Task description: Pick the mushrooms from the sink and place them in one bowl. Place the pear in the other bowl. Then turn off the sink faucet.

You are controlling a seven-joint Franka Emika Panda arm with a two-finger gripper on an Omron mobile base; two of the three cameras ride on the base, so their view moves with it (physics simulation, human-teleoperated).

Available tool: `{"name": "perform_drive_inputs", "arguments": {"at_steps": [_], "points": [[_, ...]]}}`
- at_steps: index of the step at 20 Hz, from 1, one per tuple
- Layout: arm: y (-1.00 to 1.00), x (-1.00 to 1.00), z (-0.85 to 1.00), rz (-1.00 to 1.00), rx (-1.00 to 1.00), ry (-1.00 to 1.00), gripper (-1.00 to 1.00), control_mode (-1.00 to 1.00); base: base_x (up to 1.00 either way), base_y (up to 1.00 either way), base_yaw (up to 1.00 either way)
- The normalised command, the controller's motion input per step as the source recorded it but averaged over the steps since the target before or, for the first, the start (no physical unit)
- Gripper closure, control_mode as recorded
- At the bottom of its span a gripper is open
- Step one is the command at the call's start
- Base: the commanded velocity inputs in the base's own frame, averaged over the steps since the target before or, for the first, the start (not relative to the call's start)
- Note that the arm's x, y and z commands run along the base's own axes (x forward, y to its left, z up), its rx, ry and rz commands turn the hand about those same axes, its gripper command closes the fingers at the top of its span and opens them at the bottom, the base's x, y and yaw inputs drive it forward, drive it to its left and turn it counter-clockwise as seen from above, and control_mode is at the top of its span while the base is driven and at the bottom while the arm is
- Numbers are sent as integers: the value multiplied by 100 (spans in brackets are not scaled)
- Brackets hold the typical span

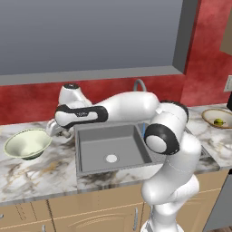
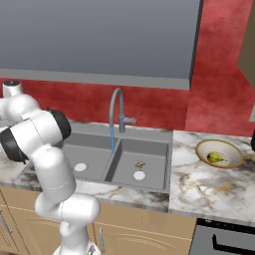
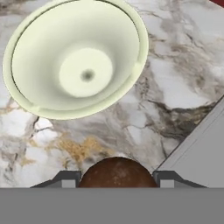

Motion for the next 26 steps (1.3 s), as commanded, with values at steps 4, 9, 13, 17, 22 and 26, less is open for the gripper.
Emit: {"name": "perform_drive_inputs", "arguments": {"at_steps": [4,9,13,17,22,26], "points": [[59,3,-2,6,0,0,100,-100,0,0,0],[49,12,-12,4,-1,0,100,-100,0,0,0],[45,15,-27,0,-10,0,100,-100,0,0,0],[37,18,-20,0,-9,0,100,-100,0,0,0],[30,17,-4,0,-2,0,100,-100,0,0,0],[22,20,0,0,0,3,100,-100,0,0,0]]}}
